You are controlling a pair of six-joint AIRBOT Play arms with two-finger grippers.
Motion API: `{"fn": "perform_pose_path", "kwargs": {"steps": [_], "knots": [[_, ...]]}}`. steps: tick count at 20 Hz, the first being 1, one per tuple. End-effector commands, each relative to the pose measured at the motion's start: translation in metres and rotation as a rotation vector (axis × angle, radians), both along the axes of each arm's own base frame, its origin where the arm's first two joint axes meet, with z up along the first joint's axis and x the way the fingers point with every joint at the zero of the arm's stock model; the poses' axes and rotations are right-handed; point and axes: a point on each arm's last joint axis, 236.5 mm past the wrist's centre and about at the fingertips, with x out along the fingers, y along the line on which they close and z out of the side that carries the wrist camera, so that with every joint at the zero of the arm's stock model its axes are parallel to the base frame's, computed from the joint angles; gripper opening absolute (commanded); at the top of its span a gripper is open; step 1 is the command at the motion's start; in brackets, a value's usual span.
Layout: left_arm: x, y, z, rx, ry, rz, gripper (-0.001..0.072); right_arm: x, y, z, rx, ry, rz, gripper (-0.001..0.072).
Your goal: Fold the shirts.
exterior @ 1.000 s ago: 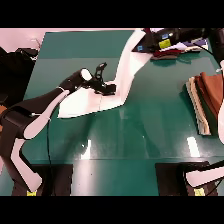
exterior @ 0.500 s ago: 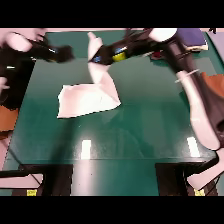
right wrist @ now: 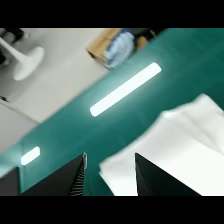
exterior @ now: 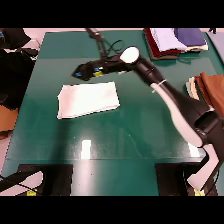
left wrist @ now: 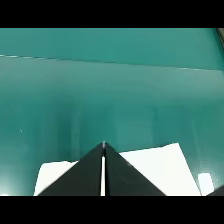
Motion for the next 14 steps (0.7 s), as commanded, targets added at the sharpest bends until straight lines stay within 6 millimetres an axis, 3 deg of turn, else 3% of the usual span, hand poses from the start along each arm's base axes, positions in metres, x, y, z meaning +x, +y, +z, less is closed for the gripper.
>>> {"fn": "perform_pose_path", "kwargs": {"steps": [1,3,4,6,9,14], "knots": [[-0.005,-0.027,-0.003,0.028,0.004,-0.071,0.0019,0.032,-0.100,-0.053,-0.198,0.127,-0.137,0.0350],[-0.005,-0.047,-0.007,0.030,0.010,-0.116,0.0019,0.040,-0.173,-0.098,-0.294,0.279,-0.253,0.0349],[-0.004,-0.056,-0.011,0.035,0.015,-0.140,0.0019,0.041,-0.197,-0.118,-0.310,0.344,-0.291,0.0365],[-0.003,-0.074,-0.020,0.047,0.030,-0.185,0.0019,0.037,-0.226,-0.152,-0.293,0.477,-0.343,0.0616],[0.001,-0.093,-0.034,0.046,0.056,-0.227,0.0019,0.032,-0.220,-0.182,-0.201,0.639,-0.357,0.0613],[0.002,-0.100,-0.041,0.040,0.075,-0.244,0.0019,0.024,-0.158,-0.207,-0.185,0.685,-0.253,0.0611]]}}
